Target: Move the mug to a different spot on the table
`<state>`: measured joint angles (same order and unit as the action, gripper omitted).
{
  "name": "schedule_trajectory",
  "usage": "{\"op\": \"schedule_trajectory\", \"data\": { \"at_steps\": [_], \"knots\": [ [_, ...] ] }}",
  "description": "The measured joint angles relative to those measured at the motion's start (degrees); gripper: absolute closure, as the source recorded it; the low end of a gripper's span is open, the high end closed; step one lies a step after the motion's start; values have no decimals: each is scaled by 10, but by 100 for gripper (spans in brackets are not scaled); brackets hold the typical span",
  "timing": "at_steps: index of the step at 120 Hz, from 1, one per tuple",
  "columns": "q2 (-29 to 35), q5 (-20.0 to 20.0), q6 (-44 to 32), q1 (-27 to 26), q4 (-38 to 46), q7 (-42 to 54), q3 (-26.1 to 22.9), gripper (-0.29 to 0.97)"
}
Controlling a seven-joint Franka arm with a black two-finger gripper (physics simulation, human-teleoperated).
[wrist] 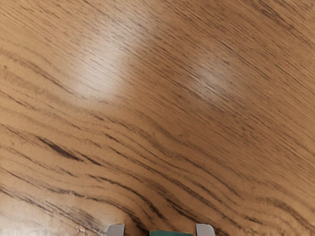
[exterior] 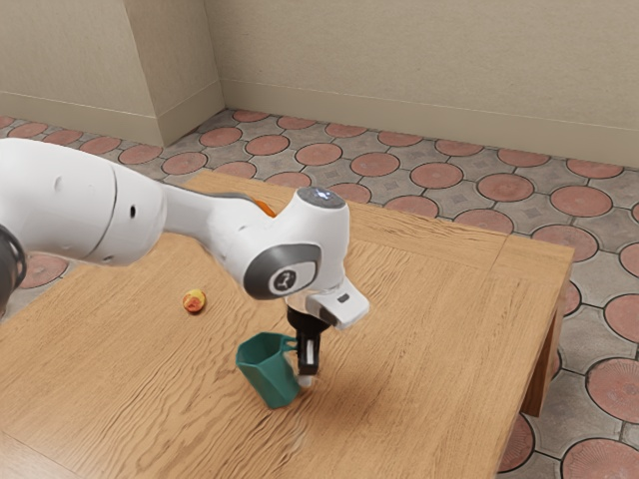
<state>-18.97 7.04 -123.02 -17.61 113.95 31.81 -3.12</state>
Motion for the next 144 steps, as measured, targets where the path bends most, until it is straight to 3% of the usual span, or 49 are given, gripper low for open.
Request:
{"op": "schedule_trajectory", "data": {
  "at_steps": [30, 65, 103, 144],
  "knots": [
    [-4, 73, 110, 3, -77, -3, 3, 68],
    [-72, 175, 180, 38, -177, 7, 8, 74],
    [-166, 194, 198, 71, -261, 28, 8, 76],
    [-213, 195, 200, 79, -291, 44, -3, 76]
  ]
}}
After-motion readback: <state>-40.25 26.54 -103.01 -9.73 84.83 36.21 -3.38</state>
